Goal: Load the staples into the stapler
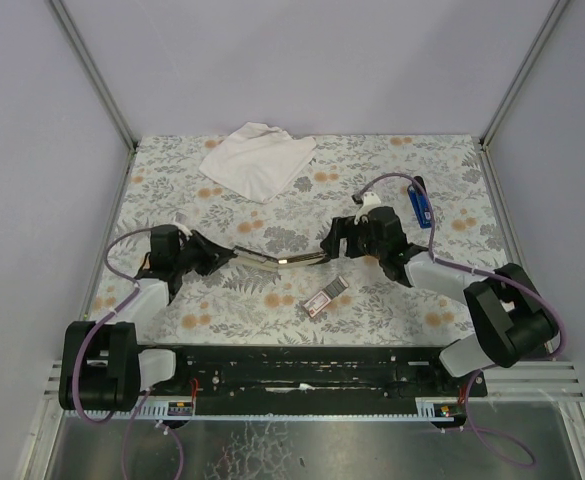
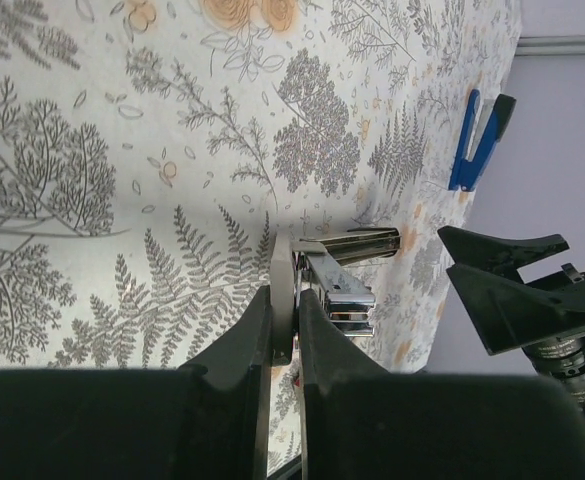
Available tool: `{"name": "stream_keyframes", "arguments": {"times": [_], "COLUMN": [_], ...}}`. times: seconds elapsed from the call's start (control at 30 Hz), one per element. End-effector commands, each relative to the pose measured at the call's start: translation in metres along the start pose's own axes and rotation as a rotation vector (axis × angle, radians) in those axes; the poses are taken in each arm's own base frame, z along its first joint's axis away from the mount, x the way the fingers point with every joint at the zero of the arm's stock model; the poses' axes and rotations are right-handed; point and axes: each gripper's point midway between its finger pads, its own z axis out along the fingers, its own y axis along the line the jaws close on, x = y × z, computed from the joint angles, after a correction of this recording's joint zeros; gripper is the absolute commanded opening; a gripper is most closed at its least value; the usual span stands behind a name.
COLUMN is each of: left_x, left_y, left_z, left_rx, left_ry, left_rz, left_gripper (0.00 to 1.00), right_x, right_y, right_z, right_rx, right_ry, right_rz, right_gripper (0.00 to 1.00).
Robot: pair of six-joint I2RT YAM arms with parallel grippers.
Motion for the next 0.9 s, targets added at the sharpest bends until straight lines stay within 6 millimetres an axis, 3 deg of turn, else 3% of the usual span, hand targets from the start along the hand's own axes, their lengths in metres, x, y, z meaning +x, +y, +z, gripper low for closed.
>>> {"name": "stream_keyframes", "arguments": {"times": [0.0, 0.13, 0.27, 0.37, 0.63, 0.87], "left_x": [0.008, 0.015, 0.021, 0.025, 0.029, 0.042], "left_y": [0.016, 0.024, 0.031, 0.035, 0.042, 0.033], "left_z": [-0.001, -0.003, -0.002, -0.002, -0.003, 0.003], "left_rx": [-0.009, -0.024, -0.038, -0.048, -0.06, -0.049], "left_ry": [-0.035, -0.032, -0.01, -0.003, 0.004, 0.012], "left_rz": [-0.056, -0.056, -0.054, -0.053, -0.042, -0.002], "left_gripper": [0.0, 0.0, 0.0, 0.0, 0.0, 0.0], "right_x": [-0.006, 0.009, 0.025, 0.03, 0.019, 0.028], "right_y": [0.037, 0.061, 0.07, 0.068, 0.064, 0.041], "right_z": [-0.007, 0.002, 0.016, 0.02, 0.029, 0.053], "right_rx": [-0.081, -0.124, -0.138, -0.123, -0.081, 0.021], "right_ry": [0.046, 0.113, 0.187, 0.199, 0.179, 0.172], "right_rz": [0.293, 0.325, 0.342, 0.359, 0.352, 0.334], "right_gripper": [0.89, 0.88, 0.83, 0.8, 0.76, 0.75]}}
